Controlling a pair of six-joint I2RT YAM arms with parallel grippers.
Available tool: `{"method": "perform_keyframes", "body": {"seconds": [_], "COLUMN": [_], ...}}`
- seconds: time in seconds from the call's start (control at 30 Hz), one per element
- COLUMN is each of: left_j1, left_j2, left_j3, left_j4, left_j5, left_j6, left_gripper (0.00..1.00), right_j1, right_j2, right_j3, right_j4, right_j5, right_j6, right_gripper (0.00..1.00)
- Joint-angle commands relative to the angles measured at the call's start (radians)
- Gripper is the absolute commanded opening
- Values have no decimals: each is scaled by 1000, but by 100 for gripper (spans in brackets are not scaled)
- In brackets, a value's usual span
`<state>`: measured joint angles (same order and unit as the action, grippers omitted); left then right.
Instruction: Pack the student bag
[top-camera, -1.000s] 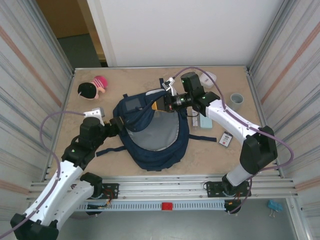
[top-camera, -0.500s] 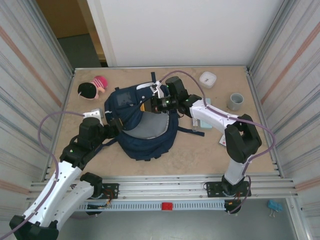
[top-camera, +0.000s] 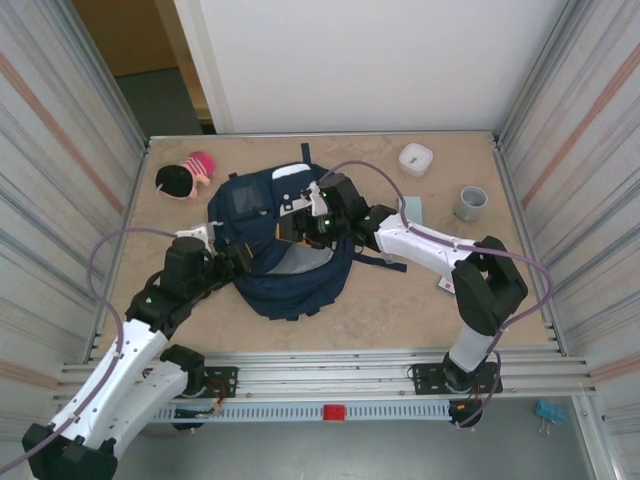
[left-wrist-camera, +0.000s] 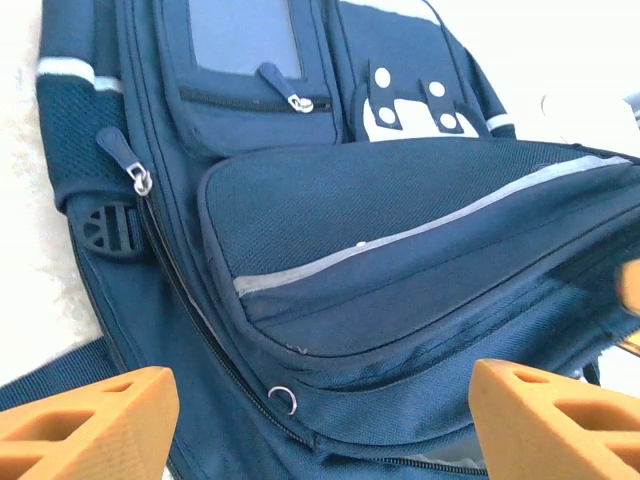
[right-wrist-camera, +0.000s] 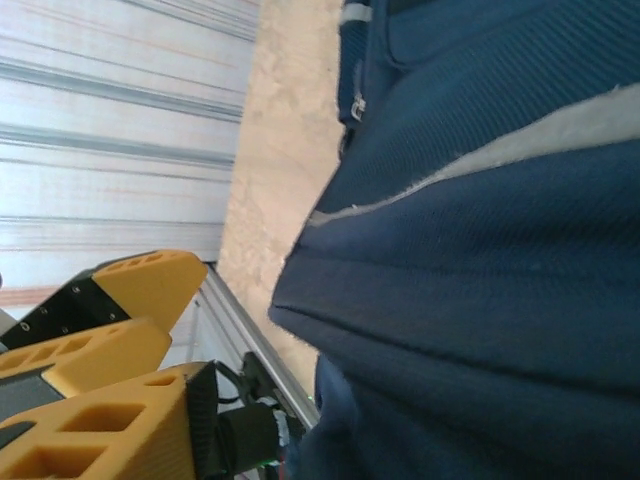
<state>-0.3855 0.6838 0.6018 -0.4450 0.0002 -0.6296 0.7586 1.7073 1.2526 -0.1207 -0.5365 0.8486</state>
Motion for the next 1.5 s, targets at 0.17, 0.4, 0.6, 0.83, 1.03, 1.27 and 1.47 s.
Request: {"method": "perform_keyframes", "body": {"seconds": [0.17, 0.4, 0.6, 0.83, 1.03, 1.27, 1.47], "left_j1": [-51, -180, -243, -245, -235, -203, -176], "left_j2": [19, 166, 288, 280, 257, 244, 257], "left_j3": [6, 61, 120, 82, 69, 25, 18], "left_j4": [42, 129, 135, 196, 189, 235, 243], "left_j5": [52, 62, 51, 23, -4, -8, 1], "left_j6": [-46, 18, 67, 42, 53, 2, -1], "left_gripper": [76, 76, 77, 77, 77, 77, 77], "right_j1": [18, -44, -251, -477, -556, -571, -591], "right_j2": [-163, -260, -297, -195, -7, 141, 201], "right_j3": [-37, -7, -27, -24, 56, 103, 129], "right_j4": [-333, -684, -835, -798, -731, -681, -652], "right_j5": [160, 263, 351, 489, 515, 535, 596], "right_j6": [-101, -244, -368, -514, -585, -642, -654], "right_gripper": [65, 71, 75, 82, 83, 86, 85]}}
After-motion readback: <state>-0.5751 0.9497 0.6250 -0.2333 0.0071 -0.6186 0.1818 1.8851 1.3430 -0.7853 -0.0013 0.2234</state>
